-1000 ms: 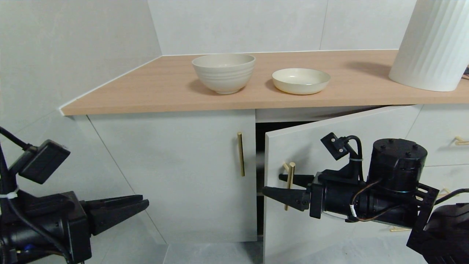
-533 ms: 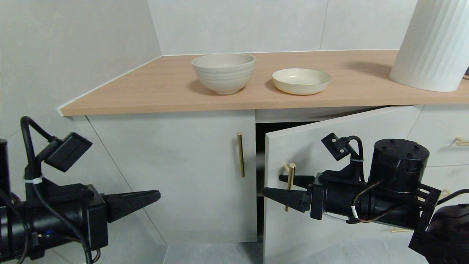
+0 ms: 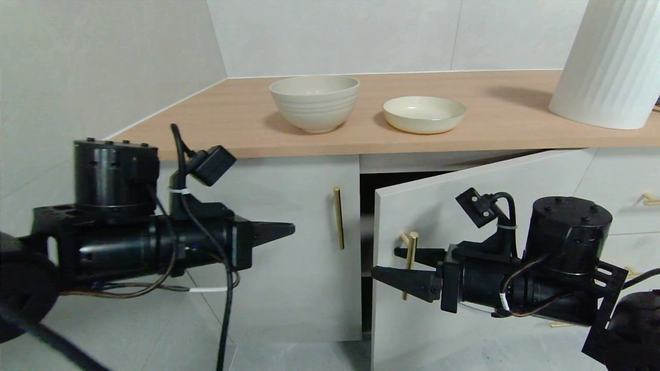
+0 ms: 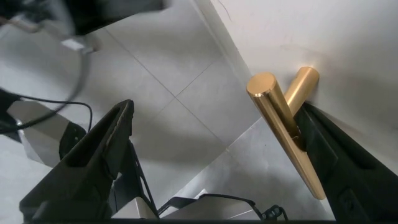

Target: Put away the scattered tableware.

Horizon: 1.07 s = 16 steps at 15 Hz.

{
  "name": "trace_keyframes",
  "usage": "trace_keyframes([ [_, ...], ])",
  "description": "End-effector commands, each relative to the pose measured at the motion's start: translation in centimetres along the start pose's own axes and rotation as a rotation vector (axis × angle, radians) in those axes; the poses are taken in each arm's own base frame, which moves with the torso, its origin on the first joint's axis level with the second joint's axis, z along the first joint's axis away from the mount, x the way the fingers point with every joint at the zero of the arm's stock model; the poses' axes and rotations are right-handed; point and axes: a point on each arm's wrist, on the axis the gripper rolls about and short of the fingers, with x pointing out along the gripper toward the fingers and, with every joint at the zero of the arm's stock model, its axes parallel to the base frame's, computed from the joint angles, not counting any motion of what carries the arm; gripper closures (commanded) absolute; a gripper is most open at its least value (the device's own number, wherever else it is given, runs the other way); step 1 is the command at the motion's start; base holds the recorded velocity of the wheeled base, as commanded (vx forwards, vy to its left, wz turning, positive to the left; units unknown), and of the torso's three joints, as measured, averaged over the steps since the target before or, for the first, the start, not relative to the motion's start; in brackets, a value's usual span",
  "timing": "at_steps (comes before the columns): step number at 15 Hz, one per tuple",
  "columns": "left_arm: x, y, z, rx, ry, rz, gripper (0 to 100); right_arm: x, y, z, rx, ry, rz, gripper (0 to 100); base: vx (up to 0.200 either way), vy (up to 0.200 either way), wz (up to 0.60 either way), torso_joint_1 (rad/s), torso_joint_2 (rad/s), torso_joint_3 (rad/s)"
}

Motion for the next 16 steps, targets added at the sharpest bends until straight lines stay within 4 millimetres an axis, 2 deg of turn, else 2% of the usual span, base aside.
trace_keyframes([
  [1,4.9,0.5,-1.3,-0.020,0.041,-0.051,100,-0.1,0.1,0.0,-0.001,-0.001,0.000,0,0.000,0.000,0.00,0.000,0.00,0.000],
  [3,6.4,-0.5,-3.0,-0.002,-0.034,-0.121,100,-0.1,0.0,-0.3,0.004,0.010,-0.001,0,0.000,0.000,0.00,0.000,0.00,0.000],
  [5,7.6,-0.2,-3.3,0.007,-0.120,-0.129,100,0.0,0.0,-0.5,0.004,0.018,0.005,0,0.000,0.000,0.00,0.000,0.00,0.000],
  [7,8.0,-0.1,-3.3,-0.014,-0.135,-0.144,100,0.0,0.1,-0.4,0.003,0.016,0.006,0,0.000,0.000,0.00,0.000,0.00,0.000],
  [11,10.1,-0.1,-4.6,-0.001,-0.148,-0.168,100,-0.1,0.1,-0.6,-0.020,0.022,0.004,0,0.000,0.000,0.00,0.000,0.00,0.000],
  [14,13.6,-0.1,-7.0,0.003,-0.221,-0.150,100,-0.2,0.0,-0.8,-0.053,0.028,0.002,0,0.000,0.000,0.00,0.000,0.00,0.000],
  [16,14.7,-0.4,-7.6,0.023,-0.271,-0.171,100,-0.2,0.0,-0.8,-0.053,0.028,0.002,0,0.000,0.000,0.00,0.000,0.00,0.000],
])
